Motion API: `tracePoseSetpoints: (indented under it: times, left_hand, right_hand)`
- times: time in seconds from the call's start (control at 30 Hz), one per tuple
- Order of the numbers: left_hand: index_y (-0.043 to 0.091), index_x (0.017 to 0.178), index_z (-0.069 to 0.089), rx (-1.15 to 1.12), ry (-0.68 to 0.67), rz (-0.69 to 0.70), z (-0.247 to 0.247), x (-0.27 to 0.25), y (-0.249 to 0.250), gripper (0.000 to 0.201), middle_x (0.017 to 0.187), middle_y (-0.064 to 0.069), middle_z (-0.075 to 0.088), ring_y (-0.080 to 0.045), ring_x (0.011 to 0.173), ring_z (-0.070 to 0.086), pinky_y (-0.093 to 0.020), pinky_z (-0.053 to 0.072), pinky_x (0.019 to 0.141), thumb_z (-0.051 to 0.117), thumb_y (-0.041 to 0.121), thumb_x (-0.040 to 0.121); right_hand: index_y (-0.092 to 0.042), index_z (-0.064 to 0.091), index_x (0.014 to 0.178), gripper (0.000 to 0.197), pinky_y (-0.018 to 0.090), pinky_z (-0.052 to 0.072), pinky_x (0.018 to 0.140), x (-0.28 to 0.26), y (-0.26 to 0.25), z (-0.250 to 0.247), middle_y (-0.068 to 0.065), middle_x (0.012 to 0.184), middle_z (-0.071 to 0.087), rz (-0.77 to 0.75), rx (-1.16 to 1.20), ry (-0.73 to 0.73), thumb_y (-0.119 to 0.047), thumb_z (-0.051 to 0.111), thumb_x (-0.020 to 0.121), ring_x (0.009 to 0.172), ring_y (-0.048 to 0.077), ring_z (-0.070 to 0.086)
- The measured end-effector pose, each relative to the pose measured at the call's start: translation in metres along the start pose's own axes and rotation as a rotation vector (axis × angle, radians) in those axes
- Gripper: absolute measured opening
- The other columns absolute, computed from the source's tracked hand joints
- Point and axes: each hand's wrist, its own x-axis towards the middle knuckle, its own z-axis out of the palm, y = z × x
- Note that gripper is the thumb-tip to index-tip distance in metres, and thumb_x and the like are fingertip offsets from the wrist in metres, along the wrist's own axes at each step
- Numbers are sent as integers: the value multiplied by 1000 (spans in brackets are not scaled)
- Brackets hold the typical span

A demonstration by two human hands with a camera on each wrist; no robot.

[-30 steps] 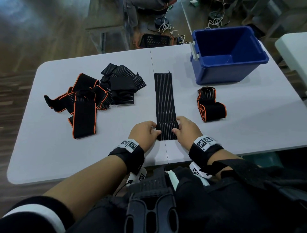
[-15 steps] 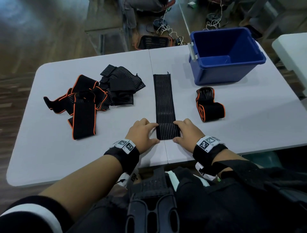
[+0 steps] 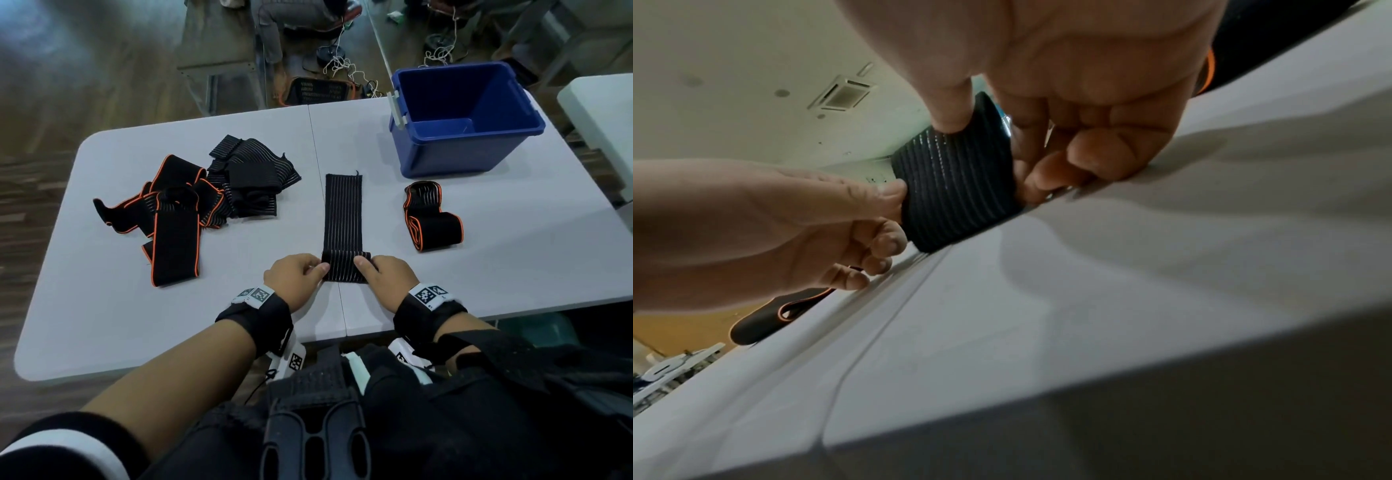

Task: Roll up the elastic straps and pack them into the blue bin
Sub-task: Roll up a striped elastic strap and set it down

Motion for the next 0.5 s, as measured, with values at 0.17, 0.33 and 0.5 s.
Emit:
tracePoseSetpoints:
  times: [0.17, 0.33, 0.5]
  left_hand:
    - [26, 73, 67, 118, -46, -15, 4, -8, 3, 47, 72, 9, 69, -14, 75, 64, -43, 52, 86, 44, 59, 97]
    - [27, 79, 63, 139, -9, -32, 4, -11, 6, 36, 74, 9, 66, -15, 76, 63, -43, 51, 86, 50, 57, 95]
    - [35, 115, 54, 167, 130, 123, 1, -16, 6, 23, 101, 9, 60, -16, 95, 60, -42, 47, 87, 59, 34, 93]
  right_hand:
    - [-10, 61, 83, 47, 33, 42, 66, -3, 2, 3, 4, 77, 62, 66, 4, 37, -52, 48, 98, 78, 24, 59]
    - [-20, 46, 120, 38, 33, 46, 74, -9, 4, 5, 1, 94, 63, 77, 132, 62, -44, 59, 93, 85, 19, 61]
    - [-28, 34, 136, 52, 38, 53, 76, -16, 5, 7, -3, 93, 61, -87, 33, 105, -38, 61, 92, 82, 17, 60]
